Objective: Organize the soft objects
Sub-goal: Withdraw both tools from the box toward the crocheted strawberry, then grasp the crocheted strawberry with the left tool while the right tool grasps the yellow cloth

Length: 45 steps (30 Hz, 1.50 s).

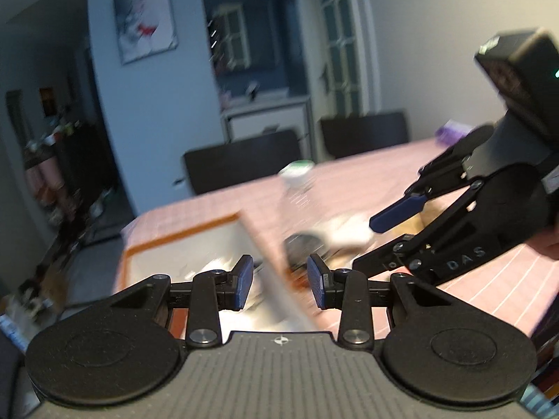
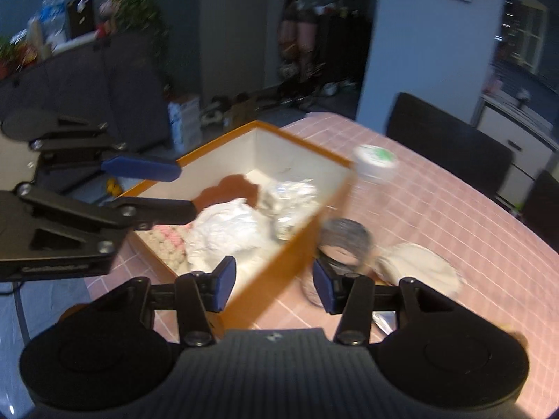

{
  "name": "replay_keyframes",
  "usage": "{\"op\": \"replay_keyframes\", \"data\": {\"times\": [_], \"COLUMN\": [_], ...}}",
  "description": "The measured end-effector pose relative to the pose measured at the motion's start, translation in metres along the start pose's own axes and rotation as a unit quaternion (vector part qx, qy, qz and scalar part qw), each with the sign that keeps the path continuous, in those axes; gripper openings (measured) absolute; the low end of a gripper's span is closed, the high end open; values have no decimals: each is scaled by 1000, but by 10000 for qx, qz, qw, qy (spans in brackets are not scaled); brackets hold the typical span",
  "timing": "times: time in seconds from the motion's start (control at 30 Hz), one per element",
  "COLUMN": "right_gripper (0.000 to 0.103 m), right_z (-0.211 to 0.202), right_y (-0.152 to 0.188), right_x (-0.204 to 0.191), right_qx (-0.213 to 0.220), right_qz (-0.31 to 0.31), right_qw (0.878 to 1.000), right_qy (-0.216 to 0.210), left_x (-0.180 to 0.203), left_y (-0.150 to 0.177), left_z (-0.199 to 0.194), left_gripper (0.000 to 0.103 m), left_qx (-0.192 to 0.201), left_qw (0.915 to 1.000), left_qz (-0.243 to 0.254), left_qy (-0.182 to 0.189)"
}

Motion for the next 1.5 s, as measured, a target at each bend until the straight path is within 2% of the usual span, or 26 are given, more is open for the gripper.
{"op": "replay_keyframes", "data": {"times": [0.1, 0.2, 0.4, 0.43, 0.47, 0.53, 0.67, 0.87, 1.07, 1.4, 1.5], "right_gripper": [53, 53, 55, 56, 57, 58, 62, 64, 64, 62, 60], "right_z": [-20, -30, -27, -26, -24, -19, -7, 9, 35, 74, 83], "right_y": [16, 36, 77, 83, 90, 103, 124, 139, 138, 132, 133], "right_x": [29, 59, 115, 124, 132, 147, 175, 203, 207, 208, 210], "right_qx": [108, 88, -64, -84, -119, -198, -410, -627, -763, -829, -867], "right_qz": [271, 540, 1119, 1218, 1301, 1403, 1535, 1564, 1168, 837, 819], "right_qw": [9994, 9977, 9907, 9892, 9876, 9849, 9801, 9763, 9803, 9851, 9848], "right_qy": [201, 405, 769, 814, 874, 991, 1190, 1361, 1395, 1250, 1263], "left_x": [27, 55, 96, 101, 106, 116, 125, 135, 142, 145, 147], "left_y": [-11, -15, -6, -4, -2, 5, 21, 48, 65, 78, 79], "left_z": [4, 19, 73, 82, 93, 110, 151, 190, 212, 234, 238], "left_gripper": [46, 50, 50, 54, 61, 64, 67, 71, 71, 70, 59], "left_qx": [269, 367, 149, 108, 75, 16, -299, -669, -992, -1244, -1240], "left_qw": [9989, 9965, 9908, 9904, 9901, 9905, 9907, 9908, 9895, 9868, 9864], "left_qz": [-79, -55, -165, -177, -188, -219, -298, -329, -347, -412, -436], "left_qy": [383, 747, 1337, 1370, 1387, 1354, 1293, 1128, 993, 953, 983]}}
Point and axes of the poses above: each gripper's, at about its wrist camera, not at the fingertips, and z roughly the way its jaws point, x to its right, y to its underside, the point moved 9 cm from there along z, roughly the way its jaws point, and after that the axes turned 6 degrees about z, right-handed, at the moved point
